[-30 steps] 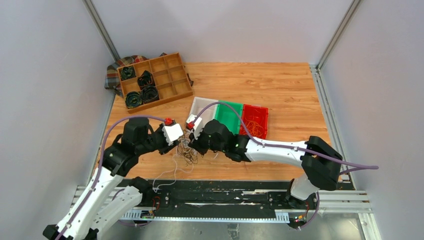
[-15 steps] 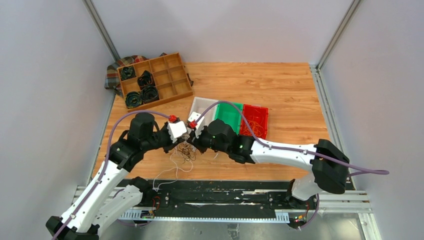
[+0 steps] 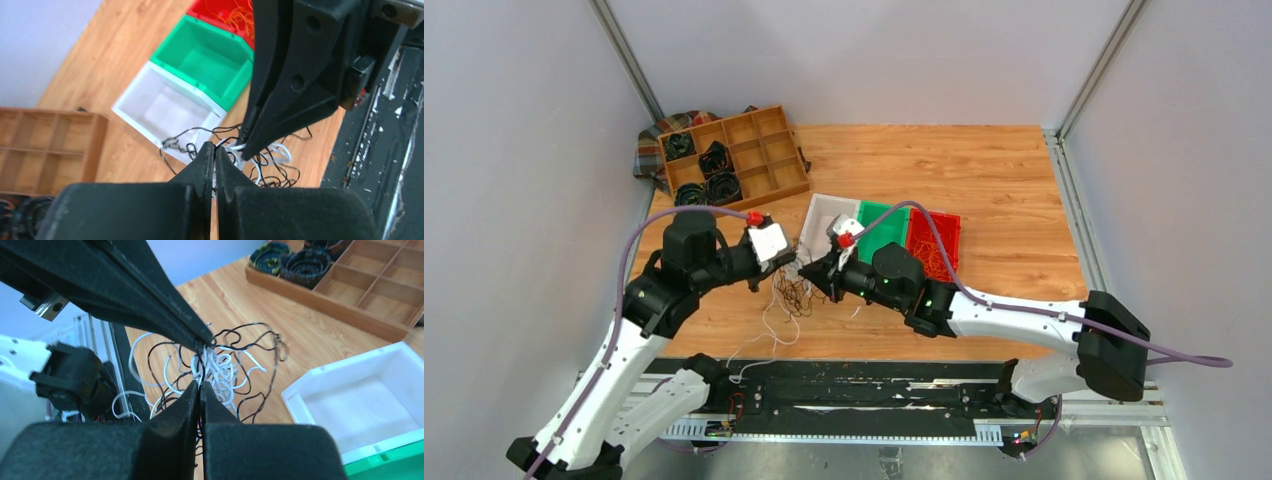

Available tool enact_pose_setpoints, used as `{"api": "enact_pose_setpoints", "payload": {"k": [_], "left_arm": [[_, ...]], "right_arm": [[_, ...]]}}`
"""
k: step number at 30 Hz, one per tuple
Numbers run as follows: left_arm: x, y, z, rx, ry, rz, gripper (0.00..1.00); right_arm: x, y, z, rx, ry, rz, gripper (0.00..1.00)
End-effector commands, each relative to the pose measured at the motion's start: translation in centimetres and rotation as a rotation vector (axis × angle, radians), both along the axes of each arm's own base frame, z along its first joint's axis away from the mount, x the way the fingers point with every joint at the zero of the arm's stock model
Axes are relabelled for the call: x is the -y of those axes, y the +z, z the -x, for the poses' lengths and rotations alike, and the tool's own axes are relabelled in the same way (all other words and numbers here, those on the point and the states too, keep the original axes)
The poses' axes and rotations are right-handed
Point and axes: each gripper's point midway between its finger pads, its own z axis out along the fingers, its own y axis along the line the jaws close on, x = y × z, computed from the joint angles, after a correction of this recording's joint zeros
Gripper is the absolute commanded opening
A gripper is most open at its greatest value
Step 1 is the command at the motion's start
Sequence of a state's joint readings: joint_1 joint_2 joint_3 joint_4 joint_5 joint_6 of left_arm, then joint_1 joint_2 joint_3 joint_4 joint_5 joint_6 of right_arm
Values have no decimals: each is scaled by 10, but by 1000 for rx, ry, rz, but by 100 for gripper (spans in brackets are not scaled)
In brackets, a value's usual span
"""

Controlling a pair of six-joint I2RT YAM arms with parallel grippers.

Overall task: Untangle the cables
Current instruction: Untie the cable.

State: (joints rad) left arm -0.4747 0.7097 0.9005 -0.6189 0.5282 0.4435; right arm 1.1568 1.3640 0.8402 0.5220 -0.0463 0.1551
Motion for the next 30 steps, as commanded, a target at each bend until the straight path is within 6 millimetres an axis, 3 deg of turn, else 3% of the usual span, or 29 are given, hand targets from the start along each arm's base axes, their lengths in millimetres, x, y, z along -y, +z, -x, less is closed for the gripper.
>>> {"api": "enact_pose_setpoints", "payload": {"k": [1,5,8,13,17,22,25,30], "left_arm": [[3,78,-27,251,4,15,1],[2,138,-39,397,18,19,1],[4,165,-37,429,7,44,1],[6,173,-23,412,-23,81,1],[-1,156,-19,410,-15,46,1],[-11,165,-20,480,36,38,1],[-24,187,-26,583,110,29,1],[-53,229,-42,724,298,21,1]], "right_arm": [[20,32,-24,-33,-116,-135,1],[41,35,-41,-93,-182,-200,1],[44,33,-43,-110,-188,-204,2],[49,28,-47,-126,-224,-205,7],[50,24,-48,-126,-229,-190,9],[62,-7,-60,-166,-336,-86,1],[89,-43,-65,-252,-476,-29,1],[114,-86,-49,-340,-514,-4,1]]}}
